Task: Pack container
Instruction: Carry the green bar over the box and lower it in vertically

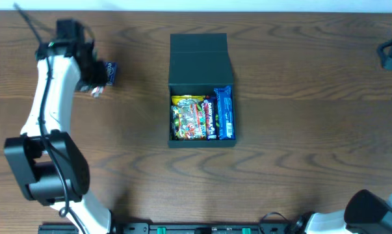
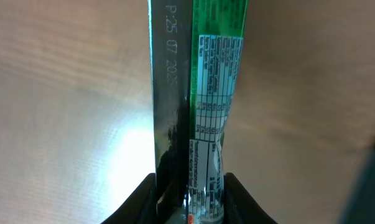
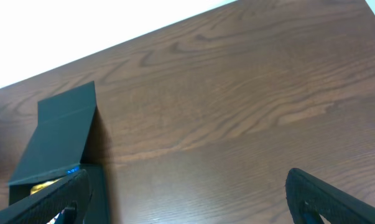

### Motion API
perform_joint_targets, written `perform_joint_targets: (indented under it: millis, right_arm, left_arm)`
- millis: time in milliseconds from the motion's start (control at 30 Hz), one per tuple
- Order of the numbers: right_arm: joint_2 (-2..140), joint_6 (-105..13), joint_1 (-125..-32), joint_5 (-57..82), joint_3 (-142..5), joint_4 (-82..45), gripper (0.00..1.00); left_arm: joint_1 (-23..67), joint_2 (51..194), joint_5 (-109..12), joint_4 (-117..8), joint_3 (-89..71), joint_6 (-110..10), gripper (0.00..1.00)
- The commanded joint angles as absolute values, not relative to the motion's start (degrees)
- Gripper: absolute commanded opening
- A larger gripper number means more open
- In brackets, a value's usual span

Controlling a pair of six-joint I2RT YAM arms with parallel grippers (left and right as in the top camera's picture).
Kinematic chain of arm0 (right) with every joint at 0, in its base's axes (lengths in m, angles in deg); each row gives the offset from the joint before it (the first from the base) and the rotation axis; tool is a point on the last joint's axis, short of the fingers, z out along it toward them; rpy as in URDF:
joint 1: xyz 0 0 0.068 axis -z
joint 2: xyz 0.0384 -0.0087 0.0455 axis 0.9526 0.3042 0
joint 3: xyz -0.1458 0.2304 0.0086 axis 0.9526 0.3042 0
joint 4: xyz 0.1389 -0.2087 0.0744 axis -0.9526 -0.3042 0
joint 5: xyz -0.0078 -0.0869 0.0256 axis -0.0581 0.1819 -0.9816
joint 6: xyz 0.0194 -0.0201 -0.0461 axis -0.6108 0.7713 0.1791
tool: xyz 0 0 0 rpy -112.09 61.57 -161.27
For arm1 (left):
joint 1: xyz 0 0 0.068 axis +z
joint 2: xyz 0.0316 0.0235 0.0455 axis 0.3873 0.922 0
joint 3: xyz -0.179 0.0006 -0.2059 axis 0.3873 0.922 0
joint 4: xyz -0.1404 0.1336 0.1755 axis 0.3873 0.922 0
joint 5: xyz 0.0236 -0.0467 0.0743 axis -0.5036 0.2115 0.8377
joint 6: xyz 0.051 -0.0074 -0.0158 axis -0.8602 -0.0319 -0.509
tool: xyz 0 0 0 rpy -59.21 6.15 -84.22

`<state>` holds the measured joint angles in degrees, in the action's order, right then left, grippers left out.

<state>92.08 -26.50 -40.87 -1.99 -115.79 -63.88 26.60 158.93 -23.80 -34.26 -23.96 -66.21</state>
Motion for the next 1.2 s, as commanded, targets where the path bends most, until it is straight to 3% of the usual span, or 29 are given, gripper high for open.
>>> perform_joint_targets:
  millis: [0, 167, 467, 1167]
  right_arm:
    - [91.99, -25.71, -40.85, -2.19, -115.68, -63.84, 0.99]
    - [91.99, -25.69, -40.85, -2.19, -115.68, -63.82, 0.99]
    - [91.99, -25.69, -40.85, -2.21, -115.68, -63.36, 0.99]
    - [91.99, -25.71, -40.87, -2.23, -115.68, -63.36, 0.99]
  left_arm:
    - [18.95, 158.61, -22.71, -33.43, -28.33, -62.19, 0.06]
    - [7.43, 159.15, -24.20, -33.80, -27.76, -51.39, 0.06]
    - [-8.50, 159.77, -22.34, -34.48, -23.50, -42.76, 0.06]
    - [-14.10, 159.79, -23.93, -42.70, -11.26, -38.24, 0.06]
